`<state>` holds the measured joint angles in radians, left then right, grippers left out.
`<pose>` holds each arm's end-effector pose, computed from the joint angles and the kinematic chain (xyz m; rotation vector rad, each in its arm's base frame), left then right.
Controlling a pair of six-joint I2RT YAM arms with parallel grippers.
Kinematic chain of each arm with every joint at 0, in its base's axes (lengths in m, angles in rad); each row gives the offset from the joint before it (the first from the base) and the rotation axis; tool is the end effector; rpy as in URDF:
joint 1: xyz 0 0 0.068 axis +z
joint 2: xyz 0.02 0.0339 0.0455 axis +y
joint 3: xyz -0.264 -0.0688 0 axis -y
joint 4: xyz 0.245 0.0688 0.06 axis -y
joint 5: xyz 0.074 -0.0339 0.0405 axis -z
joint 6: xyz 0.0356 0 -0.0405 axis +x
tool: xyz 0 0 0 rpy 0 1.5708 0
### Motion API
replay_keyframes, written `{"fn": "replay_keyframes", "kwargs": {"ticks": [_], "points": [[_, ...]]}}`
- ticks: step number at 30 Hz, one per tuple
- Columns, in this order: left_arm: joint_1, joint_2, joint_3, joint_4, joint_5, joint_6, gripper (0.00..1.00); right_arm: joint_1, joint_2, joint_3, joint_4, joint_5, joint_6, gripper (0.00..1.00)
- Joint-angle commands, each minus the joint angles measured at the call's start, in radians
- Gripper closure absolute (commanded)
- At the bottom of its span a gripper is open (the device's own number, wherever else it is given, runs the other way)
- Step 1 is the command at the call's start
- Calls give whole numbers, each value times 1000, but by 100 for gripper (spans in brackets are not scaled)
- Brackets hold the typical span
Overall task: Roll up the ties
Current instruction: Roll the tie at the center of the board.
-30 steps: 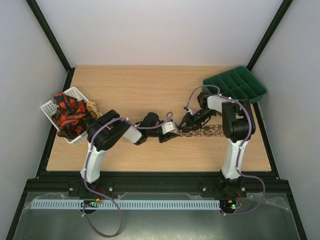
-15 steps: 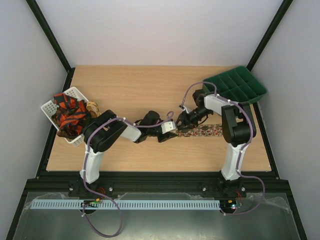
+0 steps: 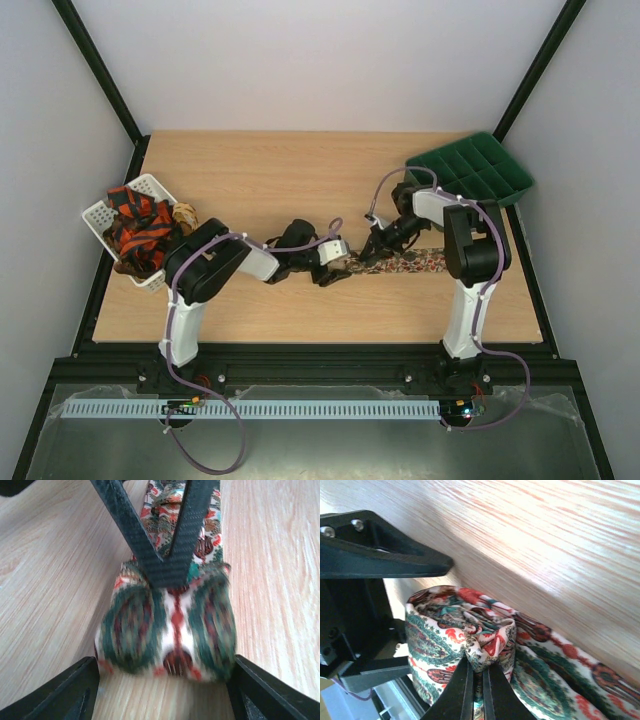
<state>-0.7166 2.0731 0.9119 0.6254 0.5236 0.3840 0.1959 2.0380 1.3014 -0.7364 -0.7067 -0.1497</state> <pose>0.2823 -0.2695 0.0905 1.3651 1.6152 -0.7495 0.3590 0.0948 0.1285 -0.5455 2.8233 1.0634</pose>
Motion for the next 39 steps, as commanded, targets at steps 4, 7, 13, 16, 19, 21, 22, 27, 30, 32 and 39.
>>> {"fn": "replay_keyframes", "kwargs": {"ticks": [4, 7, 13, 16, 19, 21, 22, 27, 30, 32, 39], "points": [[13, -26, -82, -26, 112, -40, 23, -29, 40, -82, 37, 215, -45, 98], [12, 6, -60, 25, 134, -102, 22, -29, 32, -116, 70, 241, -38, 99], [8, 91, 25, 109, 176, -223, 19, -23, 40, -146, 123, 244, 13, 99], [-3, 127, 56, 138, 178, -246, 20, -20, 34, -148, 132, 245, 15, 99], [-12, 150, 85, 109, 150, -239, 29, -8, 48, -121, 125, 199, 20, 99], [-15, 137, 77, 70, 116, -200, 39, 17, 58, -94, 128, 164, 26, 99], [-15, 127, 68, 46, 96, -163, 46, 30, 61, -84, 133, 152, 31, 99], [10, 28, -47, -33, 6, -62, 55, 56, 84, -19, 126, 83, 39, 98], [20, -20, -103, -96, -28, -29, 59, 53, 75, 18, 66, 81, 15, 88], [20, -43, -131, -124, -45, -14, 60, 44, 43, 38, 7, 68, -4, 73], [-12, -32, -90, -193, -87, -32, 60, 40, -70, 39, -74, -98, 15, 53]]}}
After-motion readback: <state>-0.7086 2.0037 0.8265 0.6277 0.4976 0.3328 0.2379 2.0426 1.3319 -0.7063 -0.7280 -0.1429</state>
